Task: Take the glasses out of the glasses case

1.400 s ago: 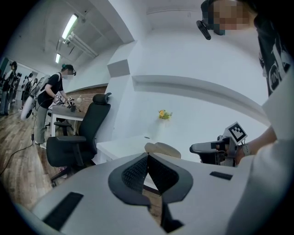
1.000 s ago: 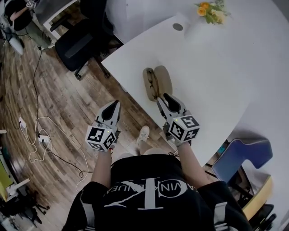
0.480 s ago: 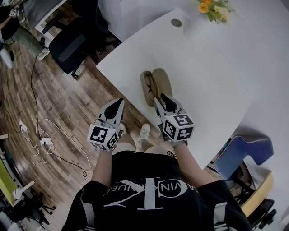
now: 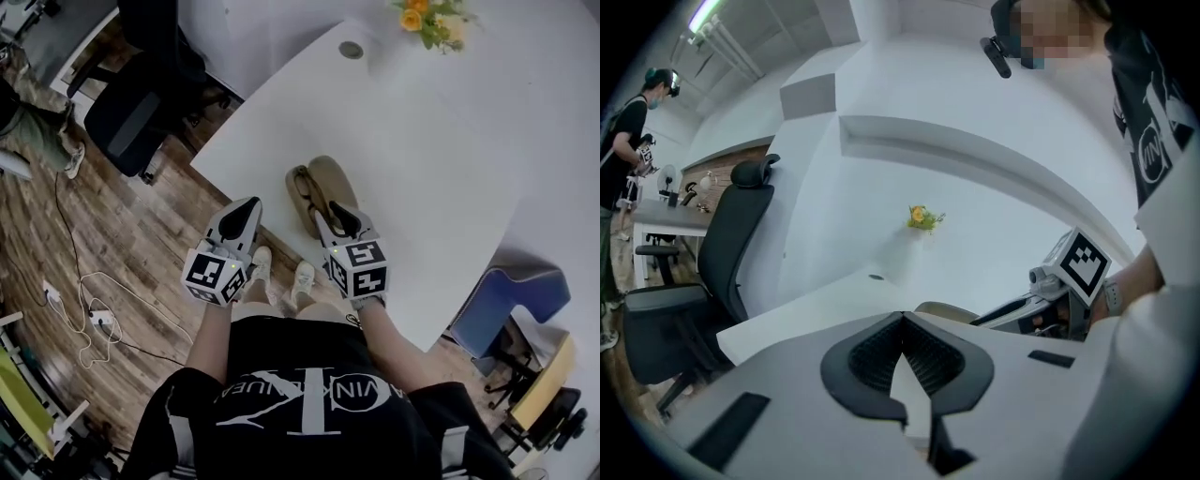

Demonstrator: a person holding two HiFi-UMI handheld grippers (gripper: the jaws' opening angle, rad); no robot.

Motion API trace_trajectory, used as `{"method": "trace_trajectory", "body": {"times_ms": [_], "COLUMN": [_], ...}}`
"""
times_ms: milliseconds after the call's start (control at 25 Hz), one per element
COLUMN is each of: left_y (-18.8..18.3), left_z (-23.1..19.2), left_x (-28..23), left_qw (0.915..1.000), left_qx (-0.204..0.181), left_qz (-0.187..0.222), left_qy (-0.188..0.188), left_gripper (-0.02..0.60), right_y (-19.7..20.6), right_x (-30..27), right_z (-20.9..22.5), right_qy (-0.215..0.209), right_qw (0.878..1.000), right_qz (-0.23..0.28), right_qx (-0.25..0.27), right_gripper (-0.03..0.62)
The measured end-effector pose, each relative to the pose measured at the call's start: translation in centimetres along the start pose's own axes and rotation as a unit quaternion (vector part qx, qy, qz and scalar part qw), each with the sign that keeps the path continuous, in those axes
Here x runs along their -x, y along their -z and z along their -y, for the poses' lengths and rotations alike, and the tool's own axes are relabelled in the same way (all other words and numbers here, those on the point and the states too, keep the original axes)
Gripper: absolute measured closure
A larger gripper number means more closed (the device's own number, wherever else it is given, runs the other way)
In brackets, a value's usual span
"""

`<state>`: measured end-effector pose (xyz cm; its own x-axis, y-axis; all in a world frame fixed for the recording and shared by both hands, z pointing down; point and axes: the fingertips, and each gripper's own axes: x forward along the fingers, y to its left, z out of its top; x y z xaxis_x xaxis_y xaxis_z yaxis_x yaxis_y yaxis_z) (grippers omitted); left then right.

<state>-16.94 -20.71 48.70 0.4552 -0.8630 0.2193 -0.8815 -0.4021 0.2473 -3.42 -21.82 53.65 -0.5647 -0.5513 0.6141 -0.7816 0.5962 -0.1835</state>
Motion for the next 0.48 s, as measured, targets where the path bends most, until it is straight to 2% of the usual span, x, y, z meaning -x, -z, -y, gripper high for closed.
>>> {"method": "trace_trajectory", "body": {"times_ms": [240, 480], "left_y": [-0.1, -0.8], "left_z": [-0.7, -1.8], "left_x": [-1.4, -2.3], "left_qw": [0.9996, 0.9992], "left_qx": [-0.003, -0.005], "left_qz": [-0.010, -0.011], "left_qy": [0.026, 0.039], "left_gripper": [0.568, 0.568], "right_y": [-0.2, -0.8], "right_x": [-1.0, -1.9], "right_z": [0.3, 0.6], "right_qy": [0.047, 0.082], "right_qw": [0.996, 0.988], "right_qz": [-0.046, -0.072], "right_qx": [0.061, 0.112], "right_gripper": [0.465, 0.450]}}
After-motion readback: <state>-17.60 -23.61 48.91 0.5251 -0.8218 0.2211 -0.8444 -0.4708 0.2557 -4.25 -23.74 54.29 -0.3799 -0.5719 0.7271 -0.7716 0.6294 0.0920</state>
